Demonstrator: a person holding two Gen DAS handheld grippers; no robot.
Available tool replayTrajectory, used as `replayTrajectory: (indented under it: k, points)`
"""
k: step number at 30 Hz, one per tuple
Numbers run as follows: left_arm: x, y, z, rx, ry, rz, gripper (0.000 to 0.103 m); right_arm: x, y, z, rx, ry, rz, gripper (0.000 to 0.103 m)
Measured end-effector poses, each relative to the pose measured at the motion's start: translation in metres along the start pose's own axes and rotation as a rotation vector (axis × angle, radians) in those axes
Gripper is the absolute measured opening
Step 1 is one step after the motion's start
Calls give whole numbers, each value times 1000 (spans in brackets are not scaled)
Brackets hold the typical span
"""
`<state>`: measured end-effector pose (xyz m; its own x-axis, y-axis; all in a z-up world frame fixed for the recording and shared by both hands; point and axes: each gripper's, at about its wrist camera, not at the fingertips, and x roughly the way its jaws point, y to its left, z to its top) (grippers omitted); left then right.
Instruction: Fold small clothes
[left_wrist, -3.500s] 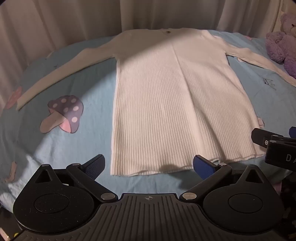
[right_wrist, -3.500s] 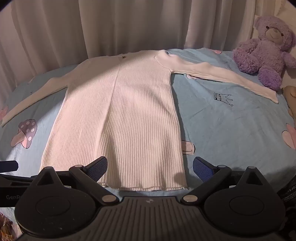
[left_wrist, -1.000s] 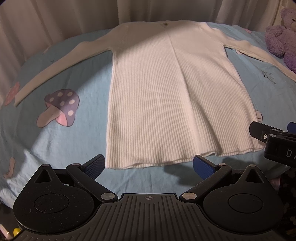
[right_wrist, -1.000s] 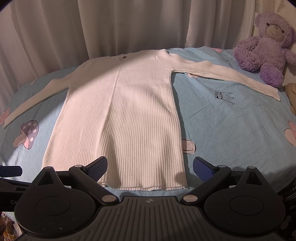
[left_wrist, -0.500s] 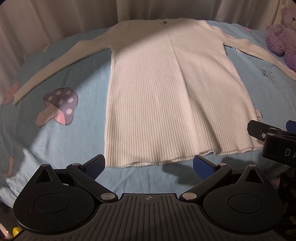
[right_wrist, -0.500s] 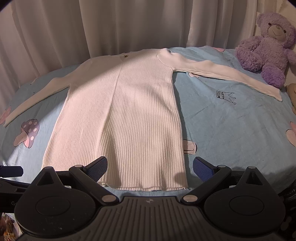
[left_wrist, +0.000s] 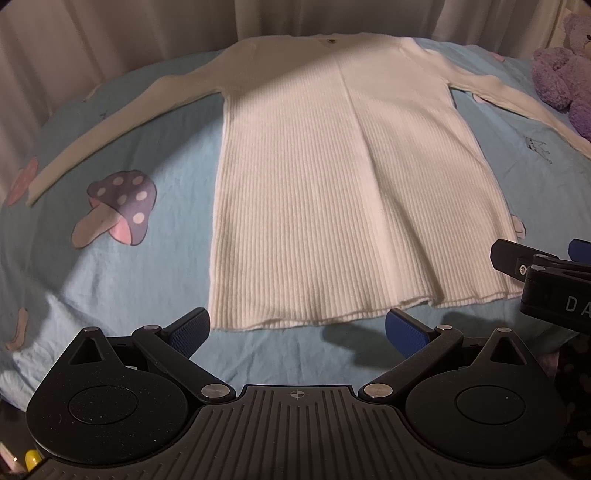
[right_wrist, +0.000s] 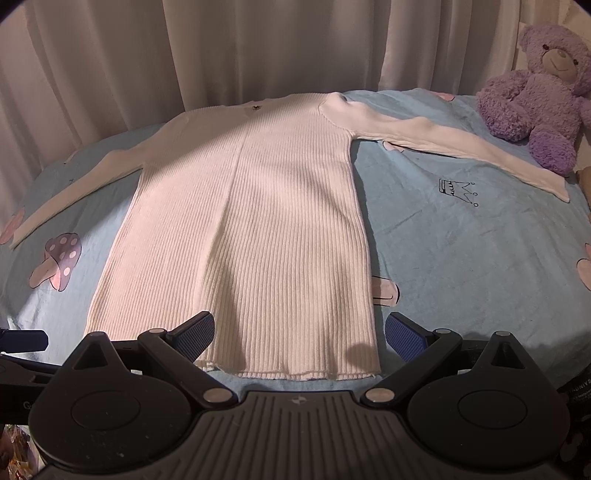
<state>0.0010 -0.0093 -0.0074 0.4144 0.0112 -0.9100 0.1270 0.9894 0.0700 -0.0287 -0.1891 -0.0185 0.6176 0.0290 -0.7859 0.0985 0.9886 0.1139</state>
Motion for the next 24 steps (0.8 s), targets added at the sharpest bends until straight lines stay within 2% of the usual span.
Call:
replayTrajectory:
  k: [19, 22, 24]
  points:
    - [3, -1, 3, -8, 17, 8, 103, 6, -2, 1, 4, 13, 36, 99]
    - [5, -1, 4, -14, 22, 5, 103, 8, -6, 2, 15, 8, 82, 99]
    - [7, 1, 5, -23, 22, -1, 103, 9, -15, 5, 43, -12, 154, 99]
